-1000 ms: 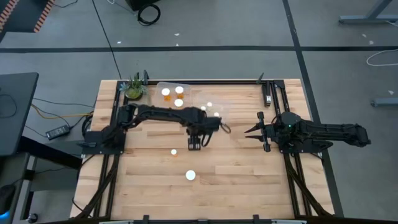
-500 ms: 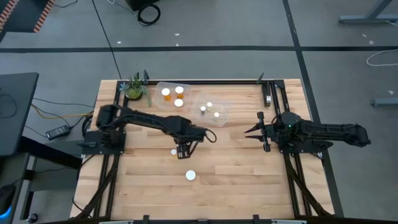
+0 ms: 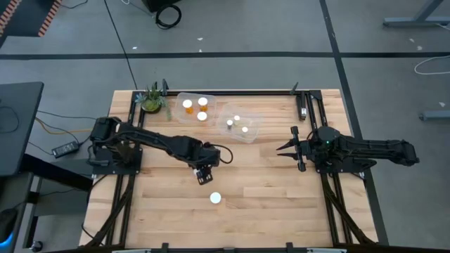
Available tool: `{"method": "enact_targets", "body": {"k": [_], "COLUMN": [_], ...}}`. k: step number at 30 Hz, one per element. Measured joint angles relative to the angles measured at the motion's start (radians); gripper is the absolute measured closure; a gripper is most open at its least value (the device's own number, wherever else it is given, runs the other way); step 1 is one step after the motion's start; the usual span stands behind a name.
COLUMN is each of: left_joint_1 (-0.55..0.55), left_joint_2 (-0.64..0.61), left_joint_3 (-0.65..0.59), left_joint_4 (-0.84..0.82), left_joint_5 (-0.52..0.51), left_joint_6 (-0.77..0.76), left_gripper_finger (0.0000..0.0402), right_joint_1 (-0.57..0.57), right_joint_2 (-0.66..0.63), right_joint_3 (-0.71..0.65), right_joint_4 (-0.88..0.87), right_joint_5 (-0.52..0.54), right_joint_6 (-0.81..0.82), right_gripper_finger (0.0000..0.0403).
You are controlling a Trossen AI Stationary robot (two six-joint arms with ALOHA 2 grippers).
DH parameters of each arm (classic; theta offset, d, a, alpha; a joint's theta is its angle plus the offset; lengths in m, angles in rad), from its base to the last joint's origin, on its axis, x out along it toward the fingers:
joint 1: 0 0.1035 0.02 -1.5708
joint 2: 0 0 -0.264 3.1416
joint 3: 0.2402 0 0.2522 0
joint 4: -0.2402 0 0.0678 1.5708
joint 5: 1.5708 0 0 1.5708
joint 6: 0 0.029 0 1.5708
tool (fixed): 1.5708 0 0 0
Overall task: Pick and place medicine bottles into bin by pill shape (circle, oval)
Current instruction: Put the small orange pill bottle into the right transparent bin
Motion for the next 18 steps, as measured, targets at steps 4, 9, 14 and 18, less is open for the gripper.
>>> {"method": "enact_targets", "body": {"k": [4,9,14,18], "left_joint_1": [-0.032,-0.060,-0.077,-0.091], "left_joint_2": [0.000,0.005,0.007,0.008], "left_joint_3": [0.000,-0.001,-0.049,-0.105], "left_joint_4": [-0.001,-0.011,0.053,0.074], "left_joint_5": [-0.017,-0.077,-0.084,-0.083], "left_joint_6": [-0.005,-0.009,-0.041,-0.062], "left_gripper_finger": [0.0131,0.0123,0.0122,0.0125], "right_joint_1": [0.000,0.000,0.000,0.000], "right_joint_2": [0.000,0.000,0.000,0.000], "right_joint_3": [0.000,0.000,0.000,0.000], "right_joint_4": [0.000,0.000,0.000,0.000], "right_joint_5": [0.000,0.000,0.000,0.000], "right_joint_6": [0.000,0.000,0.000,0.000], "right_gripper_finger": [0.0310,0.0310,0.0310,0.0310]}}
